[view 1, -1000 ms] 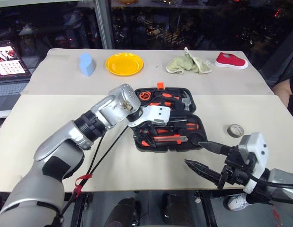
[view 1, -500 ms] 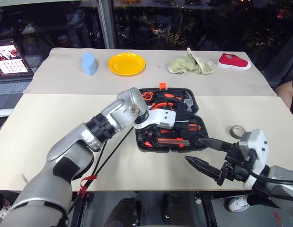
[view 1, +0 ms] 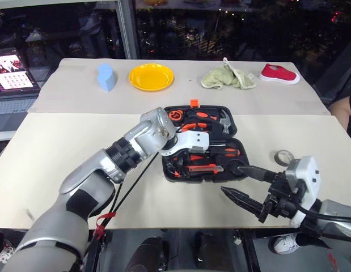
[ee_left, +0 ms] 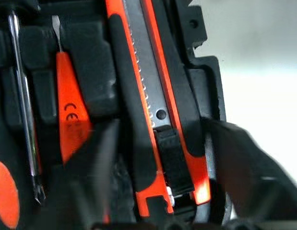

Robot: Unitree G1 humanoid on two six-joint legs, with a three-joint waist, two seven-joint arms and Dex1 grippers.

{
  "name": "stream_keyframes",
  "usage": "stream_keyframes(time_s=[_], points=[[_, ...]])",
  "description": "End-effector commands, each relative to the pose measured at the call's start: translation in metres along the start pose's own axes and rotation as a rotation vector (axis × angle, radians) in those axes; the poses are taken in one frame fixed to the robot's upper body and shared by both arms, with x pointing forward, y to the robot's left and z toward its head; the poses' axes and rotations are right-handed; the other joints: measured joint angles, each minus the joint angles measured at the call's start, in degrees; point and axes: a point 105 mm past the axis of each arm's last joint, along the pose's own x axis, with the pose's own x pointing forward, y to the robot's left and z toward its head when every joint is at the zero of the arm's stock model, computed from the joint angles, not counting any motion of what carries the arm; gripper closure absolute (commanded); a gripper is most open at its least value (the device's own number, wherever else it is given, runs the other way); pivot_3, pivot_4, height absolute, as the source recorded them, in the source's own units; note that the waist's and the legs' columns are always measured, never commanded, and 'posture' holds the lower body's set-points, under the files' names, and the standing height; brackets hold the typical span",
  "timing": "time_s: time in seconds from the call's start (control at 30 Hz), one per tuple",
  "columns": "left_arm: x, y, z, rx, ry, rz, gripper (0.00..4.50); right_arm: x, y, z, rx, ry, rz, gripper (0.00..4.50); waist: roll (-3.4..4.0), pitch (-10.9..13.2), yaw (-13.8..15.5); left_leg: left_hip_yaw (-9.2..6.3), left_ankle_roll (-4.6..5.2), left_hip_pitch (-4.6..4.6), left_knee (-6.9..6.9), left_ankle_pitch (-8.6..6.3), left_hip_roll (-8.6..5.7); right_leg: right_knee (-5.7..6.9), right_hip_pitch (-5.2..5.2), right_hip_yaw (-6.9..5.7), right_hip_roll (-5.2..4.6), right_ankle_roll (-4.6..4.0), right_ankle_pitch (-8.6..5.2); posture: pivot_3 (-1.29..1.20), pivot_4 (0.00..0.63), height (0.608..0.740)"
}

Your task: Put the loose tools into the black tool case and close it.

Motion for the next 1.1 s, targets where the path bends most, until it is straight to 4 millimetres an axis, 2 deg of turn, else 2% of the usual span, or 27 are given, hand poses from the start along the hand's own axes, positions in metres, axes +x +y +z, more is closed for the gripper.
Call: stream_keyframes(time_s=[0.03, 0.13, 0.23, 0.27, 0.3, 0.57, 0.63, 0.73, 0.97, 1.1], points=[[-0.017, -0.008, 0.008, -0.043, -0.07, -0.051, 0.02, -0.001, 0.004, 0.007, -0.025, -0.036, 0.008, 0.0, 0.0, 0.0, -0.04, 0.01, 0.0, -0.04, 0.0, 0.0, 0.0, 0.0, -0.05, 0.01, 0.0, 0.0, 0.0, 0.0, 0.15, 0.74], [-0.037, -0.007, 0.005, -0.03, -0.136, -0.025, 0.02, 0.0, 0.004, 0.007, -0.019, -0.036, 0.011, 0.0, 0.0, 0.0, -0.16, 0.01, -0.18, -0.09, 0.0, 0.11, 0.0, 0.03, -0.13, 0.01, 0.02, 0.0, 0.0, 0.0, 0.15, 0.74], [-0.042, -0.005, 0.0, -0.015, -0.196, -0.003, 0.02, 0.0, 0.004, 0.008, -0.017, -0.037, 0.015, 0.0, 0.01, -0.01, -0.22, 0.01, -0.21, -0.08, -0.01, 0.12, 0.0, 0.03, -0.15, 0.02, 0.01, -0.01, 0.01, 0.0, 0.15, 0.74], [-0.042, -0.003, -0.001, -0.018, -0.221, 0.005, 0.53, 0.0, 0.004, 0.008, -0.017, -0.037, 0.016, 0.0, 0.03, -0.02, -0.2, 0.0, -0.22, -0.07, -0.01, 0.13, 0.0, 0.03, -0.13, 0.01, 0.0, -0.01, 0.01, 0.0, 0.15, 0.74], [-0.041, -0.001, -0.004, -0.018, -0.246, 0.019, 0.69, 0.0, 0.004, 0.009, -0.018, -0.037, 0.018, 0.0, 0.04, -0.02, -0.17, 0.0, -0.23, -0.03, -0.01, 0.13, 0.0, 0.02, -0.1, 0.01, -0.01, -0.01, 0.01, 0.0, 0.15, 0.74], [-0.023, 0.001, -0.019, 0.004, -0.365, 0.032, 3.83, -0.002, 0.003, 0.01, -0.015, -0.03, 0.022, 0.0, 0.03, -0.02, 0.35, 0.01, -0.24, -0.06, 0.0, 0.13, -0.02, 0.02, -0.1, 0.0, -0.05, -0.03, 0.02, 0.0, 0.15, 0.74], [-0.019, 0.002, -0.02, 0.024, -0.377, 0.041, 4.46, -0.002, 0.003, 0.01, -0.014, -0.03, 0.023, 0.0, 0.03, -0.02, 0.61, 0.01, -0.24, -0.06, 0.0, 0.13, -0.02, 0.0, -0.09, 0.0, -0.06, -0.03, 0.02, 0.0, 0.15, 0.74], [-0.014, 0.002, -0.021, 0.028, -0.392, 0.042, 4.46, -0.002, 0.005, 0.011, -0.01, -0.03, 0.029, 0.0, 0.03, -0.02, 0.69, 0.01, -0.24, -0.06, -0.01, 0.13, -0.02, 0.0, -0.1, 0.01, -0.08, -0.03, 0.03, 0.0, 0.15, 0.74], [0.009, -0.007, -0.046, 0.119, -0.259, 0.037, 4.46, -0.004, 0.004, 0.011, 0.002, -0.023, 0.028, 0.0, 0.04, -0.04, 0.68, 0.01, -0.23, -0.01, -0.01, 0.12, -0.02, 0.0, -0.05, 0.02, -0.16, -0.04, 0.03, 0.0, 0.15, 0.74], [0.017, -0.007, -0.052, 0.143, -0.231, 0.048, 4.46, -0.003, 0.005, 0.012, 0.006, -0.025, 0.029, 0.0, 0.11, -0.1, 0.67, 0.0, -0.16, 0.15, -0.01, 0.07, -0.01, -0.04, 0.16, 0.02, -0.21, -0.04, 0.03, 0.0, 0.15, 0.74]])
